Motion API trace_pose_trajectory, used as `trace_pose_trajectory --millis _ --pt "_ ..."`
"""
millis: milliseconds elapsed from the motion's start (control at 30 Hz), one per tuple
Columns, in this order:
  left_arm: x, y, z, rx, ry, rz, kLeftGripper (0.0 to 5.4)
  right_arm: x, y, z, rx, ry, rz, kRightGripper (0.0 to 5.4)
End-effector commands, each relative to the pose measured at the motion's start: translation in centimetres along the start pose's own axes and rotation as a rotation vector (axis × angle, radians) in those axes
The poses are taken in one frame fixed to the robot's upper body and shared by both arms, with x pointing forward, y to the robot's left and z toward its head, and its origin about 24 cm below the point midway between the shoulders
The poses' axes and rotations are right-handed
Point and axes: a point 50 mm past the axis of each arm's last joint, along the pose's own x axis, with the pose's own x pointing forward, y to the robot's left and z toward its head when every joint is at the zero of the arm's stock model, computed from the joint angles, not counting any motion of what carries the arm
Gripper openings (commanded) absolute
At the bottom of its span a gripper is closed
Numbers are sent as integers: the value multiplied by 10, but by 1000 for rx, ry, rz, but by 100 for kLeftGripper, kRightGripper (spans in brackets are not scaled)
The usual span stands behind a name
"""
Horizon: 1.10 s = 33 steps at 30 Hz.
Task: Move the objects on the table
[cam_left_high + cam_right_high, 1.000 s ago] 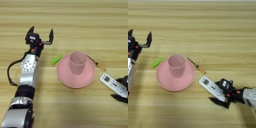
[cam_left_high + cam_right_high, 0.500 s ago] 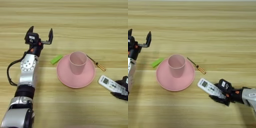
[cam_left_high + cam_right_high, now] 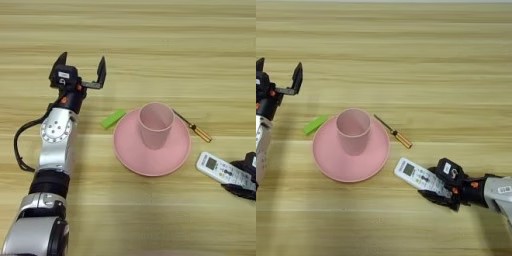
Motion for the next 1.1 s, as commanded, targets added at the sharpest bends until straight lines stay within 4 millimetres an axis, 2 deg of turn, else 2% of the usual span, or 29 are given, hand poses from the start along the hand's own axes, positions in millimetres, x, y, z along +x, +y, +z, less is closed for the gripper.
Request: trace_pose_trajectory --millis 33,500,600,867,1100 --pt "4 -2 2 -12 -14 -2 540 -4 -17 26 -32 -135 -84 291" --pt "6 -2 5 -18 -29 -12 540 -29 -39 94 -108 -473 -201 290" --pt "7 -3 9 -23 -46 -24 540 -27 -42 107 -100 -546 -227 290" --pt "6 -7 15 -32 -70 -42 540 -13 -46 128 -98 -657 -297 290" --pt "6 -10 14 -37 -67 -43 540 -12 -48 139 -113 -733 -385 290"
